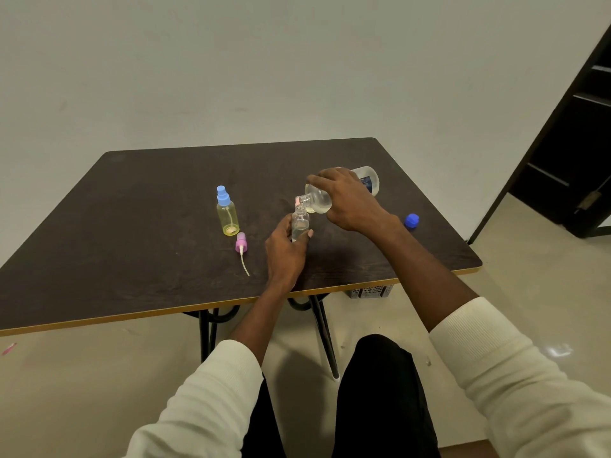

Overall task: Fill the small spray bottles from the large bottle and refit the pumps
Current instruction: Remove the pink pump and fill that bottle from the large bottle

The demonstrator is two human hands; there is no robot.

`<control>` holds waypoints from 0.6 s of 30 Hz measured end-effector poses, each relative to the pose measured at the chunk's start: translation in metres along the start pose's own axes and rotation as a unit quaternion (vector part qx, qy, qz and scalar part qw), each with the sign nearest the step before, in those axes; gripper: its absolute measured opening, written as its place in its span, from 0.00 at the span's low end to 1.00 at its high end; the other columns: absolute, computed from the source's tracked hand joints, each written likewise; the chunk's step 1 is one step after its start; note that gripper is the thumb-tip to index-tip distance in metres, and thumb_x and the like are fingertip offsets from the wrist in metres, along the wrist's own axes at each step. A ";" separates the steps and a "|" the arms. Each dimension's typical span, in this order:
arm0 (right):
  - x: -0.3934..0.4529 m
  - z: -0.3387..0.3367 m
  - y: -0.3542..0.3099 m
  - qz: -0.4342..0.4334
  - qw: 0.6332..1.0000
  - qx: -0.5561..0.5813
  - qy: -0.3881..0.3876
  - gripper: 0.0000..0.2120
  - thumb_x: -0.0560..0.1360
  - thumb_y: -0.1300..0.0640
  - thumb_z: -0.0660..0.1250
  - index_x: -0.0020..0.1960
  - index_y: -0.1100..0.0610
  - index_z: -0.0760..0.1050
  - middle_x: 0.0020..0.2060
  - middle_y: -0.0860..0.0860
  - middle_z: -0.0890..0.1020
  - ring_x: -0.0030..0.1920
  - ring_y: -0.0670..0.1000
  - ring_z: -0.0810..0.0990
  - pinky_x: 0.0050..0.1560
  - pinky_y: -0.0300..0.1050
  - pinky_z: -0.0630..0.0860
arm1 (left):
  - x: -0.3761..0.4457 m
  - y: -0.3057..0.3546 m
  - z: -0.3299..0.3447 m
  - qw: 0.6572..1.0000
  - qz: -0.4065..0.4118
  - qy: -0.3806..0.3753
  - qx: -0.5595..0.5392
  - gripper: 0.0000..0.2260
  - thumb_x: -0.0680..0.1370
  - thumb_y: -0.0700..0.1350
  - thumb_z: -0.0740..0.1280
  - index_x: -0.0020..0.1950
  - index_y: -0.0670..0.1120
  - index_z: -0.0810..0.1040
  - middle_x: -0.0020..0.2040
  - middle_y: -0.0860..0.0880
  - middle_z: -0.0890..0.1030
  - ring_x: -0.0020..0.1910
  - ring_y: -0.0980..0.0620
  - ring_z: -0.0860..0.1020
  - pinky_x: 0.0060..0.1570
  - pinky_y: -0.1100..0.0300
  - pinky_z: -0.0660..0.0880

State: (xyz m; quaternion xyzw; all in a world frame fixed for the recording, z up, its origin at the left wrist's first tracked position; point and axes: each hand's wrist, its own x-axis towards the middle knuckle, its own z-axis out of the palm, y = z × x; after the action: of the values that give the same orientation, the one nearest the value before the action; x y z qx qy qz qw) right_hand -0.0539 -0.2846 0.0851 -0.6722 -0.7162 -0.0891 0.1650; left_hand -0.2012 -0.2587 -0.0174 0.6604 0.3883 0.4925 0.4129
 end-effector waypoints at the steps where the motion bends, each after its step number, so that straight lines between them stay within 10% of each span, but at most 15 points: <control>1: 0.000 0.000 0.000 0.001 1.000 -0.002 -0.001 0.33 0.70 0.62 0.73 0.73 0.53 0.67 0.67 0.55 0.73 0.70 0.58 0.66 0.71 0.55 0.59 | 0.000 0.000 0.000 1.000 0.001 -0.001 0.000 0.13 0.77 0.44 0.71 0.61 0.52 0.79 0.50 0.57 0.84 0.51 0.60 0.81 0.53 0.56 0.79; 18: 0.002 0.000 0.001 -0.002 1.000 -0.005 0.001 0.33 0.70 0.62 0.73 0.72 0.53 0.68 0.67 0.55 0.73 0.69 0.58 0.67 0.70 0.55 0.60 | 0.001 0.000 0.000 1.000 -0.001 -0.007 0.000 0.14 0.77 0.44 0.71 0.63 0.53 0.78 0.51 0.57 0.84 0.52 0.60 0.81 0.54 0.54 0.80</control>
State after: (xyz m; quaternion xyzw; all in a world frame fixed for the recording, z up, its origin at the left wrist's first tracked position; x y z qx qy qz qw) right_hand -0.0528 -0.2830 0.0855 -0.6717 -0.7168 -0.0941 0.1621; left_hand -0.2010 -0.2578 -0.0170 0.6637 0.3860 0.4877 0.4156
